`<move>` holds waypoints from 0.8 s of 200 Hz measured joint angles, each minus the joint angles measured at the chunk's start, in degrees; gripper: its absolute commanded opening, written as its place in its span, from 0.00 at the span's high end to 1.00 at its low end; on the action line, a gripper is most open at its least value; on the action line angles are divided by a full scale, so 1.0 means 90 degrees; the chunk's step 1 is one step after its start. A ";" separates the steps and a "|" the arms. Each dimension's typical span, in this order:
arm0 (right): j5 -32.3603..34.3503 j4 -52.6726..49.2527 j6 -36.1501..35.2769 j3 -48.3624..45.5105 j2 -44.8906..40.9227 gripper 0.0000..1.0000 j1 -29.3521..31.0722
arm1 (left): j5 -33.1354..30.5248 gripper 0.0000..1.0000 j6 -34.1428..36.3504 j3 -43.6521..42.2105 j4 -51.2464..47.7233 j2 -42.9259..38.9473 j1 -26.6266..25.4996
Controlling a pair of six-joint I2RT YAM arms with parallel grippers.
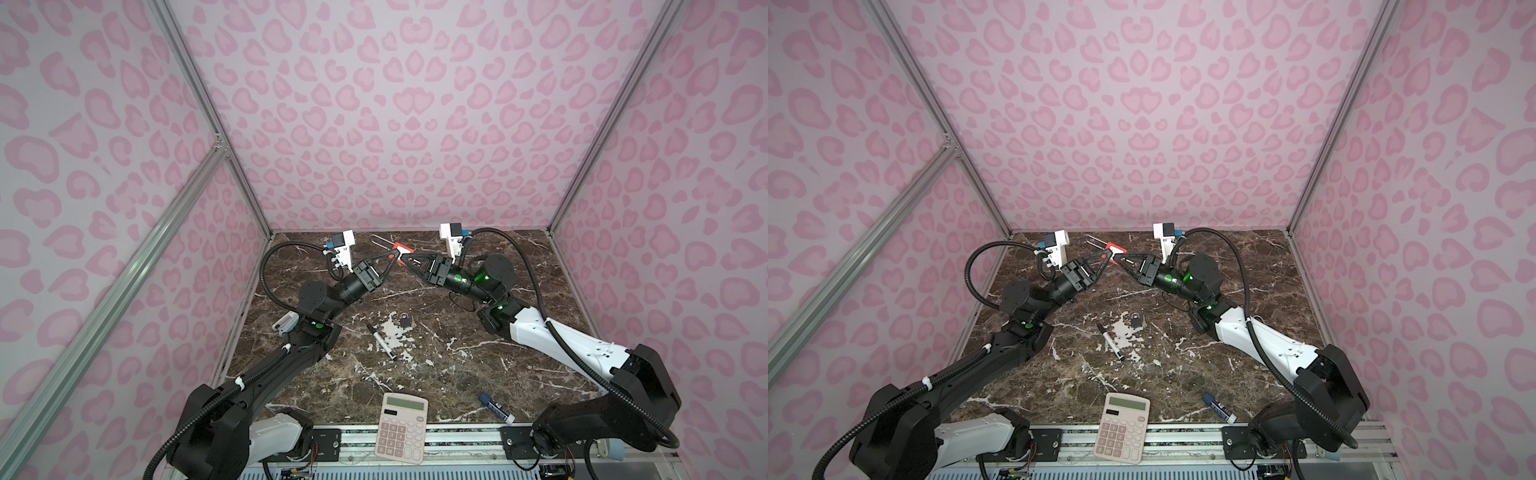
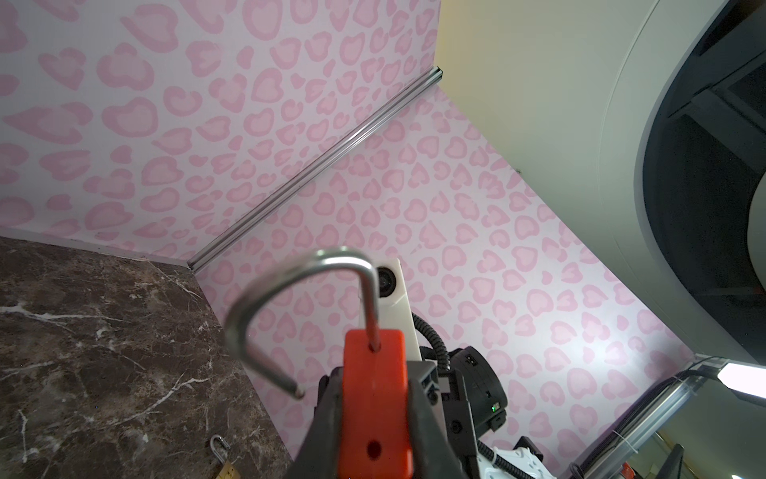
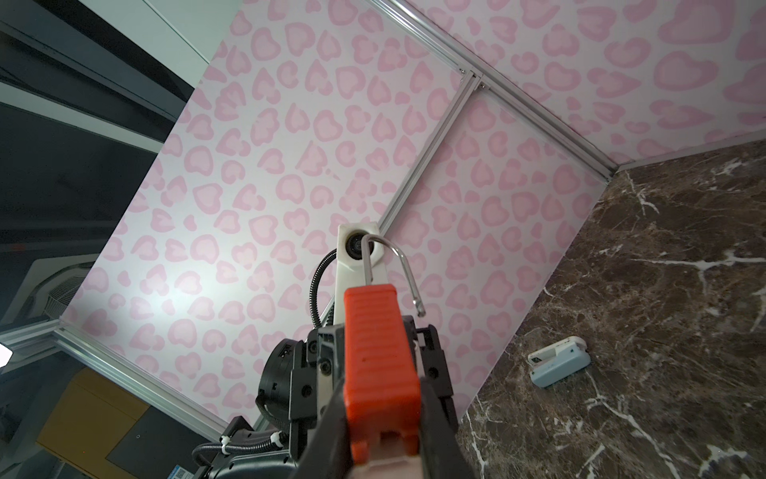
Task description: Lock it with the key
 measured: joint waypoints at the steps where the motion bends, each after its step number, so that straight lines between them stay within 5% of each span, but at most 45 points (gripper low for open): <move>1: 0.0000 0.0002 0.0000 0.0000 0.0000 0.82 0.0002 | 0.0000 0.93 -0.0002 0.0000 0.0002 0.0000 0.0000; 45: 0.0005 0.0012 0.0119 -0.0010 -0.0017 0.87 0.0002 | 0.0000 0.57 0.0080 -0.0005 -0.0002 0.0019 0.0000; 121: 0.0007 -0.0175 -0.0015 -0.0010 -0.0248 0.89 -0.0080 | -0.0066 0.30 0.0607 -0.0119 -0.0503 -0.0345 0.0131; 160: 0.0007 -0.0491 -0.0185 -0.0010 -0.0359 0.90 -0.0131 | -0.0090 0.27 0.1100 -0.0189 -0.1132 -0.0770 0.0240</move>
